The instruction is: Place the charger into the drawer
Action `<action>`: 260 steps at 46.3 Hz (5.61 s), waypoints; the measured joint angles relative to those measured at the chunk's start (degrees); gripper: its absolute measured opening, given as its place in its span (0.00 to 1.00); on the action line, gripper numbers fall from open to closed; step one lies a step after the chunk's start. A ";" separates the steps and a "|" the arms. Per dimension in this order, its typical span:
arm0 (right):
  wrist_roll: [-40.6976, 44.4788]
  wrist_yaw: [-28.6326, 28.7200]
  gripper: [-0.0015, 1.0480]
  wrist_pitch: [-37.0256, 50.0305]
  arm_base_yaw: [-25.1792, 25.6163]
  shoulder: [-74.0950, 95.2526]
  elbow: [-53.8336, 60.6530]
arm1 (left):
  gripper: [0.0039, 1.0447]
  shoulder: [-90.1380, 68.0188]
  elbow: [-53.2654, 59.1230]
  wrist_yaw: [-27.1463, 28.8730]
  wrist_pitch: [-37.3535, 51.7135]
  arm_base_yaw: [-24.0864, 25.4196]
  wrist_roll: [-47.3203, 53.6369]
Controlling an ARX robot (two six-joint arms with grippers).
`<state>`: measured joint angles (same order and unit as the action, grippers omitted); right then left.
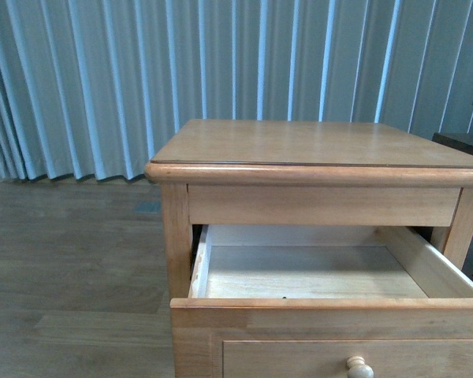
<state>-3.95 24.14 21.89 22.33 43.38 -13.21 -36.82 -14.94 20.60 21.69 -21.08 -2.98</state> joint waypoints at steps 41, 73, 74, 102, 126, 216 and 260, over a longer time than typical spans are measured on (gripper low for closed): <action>0.00 0.00 0.92 0.00 0.00 0.02 0.00 | 0.04 21.70 12.70 -20.57 -8.83 20.92 2.58; 0.00 -0.02 0.92 0.00 0.04 0.00 0.00 | 0.04 36.52 14.29 -20.61 -21.62 20.94 2.73; 0.00 0.00 0.92 0.00 0.04 0.00 0.00 | 0.04 36.52 14.29 -20.59 -21.66 20.94 2.73; 8.66 8.37 0.92 6.88 0.20 0.98 2.14 | 0.96 36.57 14.29 -20.59 -21.66 20.94 2.82; 24.26 -1.25 0.92 -3.39 -17.11 12.31 0.04 | 0.94 36.57 14.29 -20.59 -21.66 20.94 2.78; 12.02 -25.09 0.92 11.50 -38.56 83.97 -56.52 | 0.94 36.57 14.29 -20.59 -21.66 20.94 2.78; 6.95 -9.11 0.92 3.69 -19.98 34.49 -21.84 | 0.94 36.57 14.29 -20.59 -21.66 20.94 2.78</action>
<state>3.01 15.03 25.58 2.35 77.87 -35.05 -0.25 -0.64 0.01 0.03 -0.14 -0.21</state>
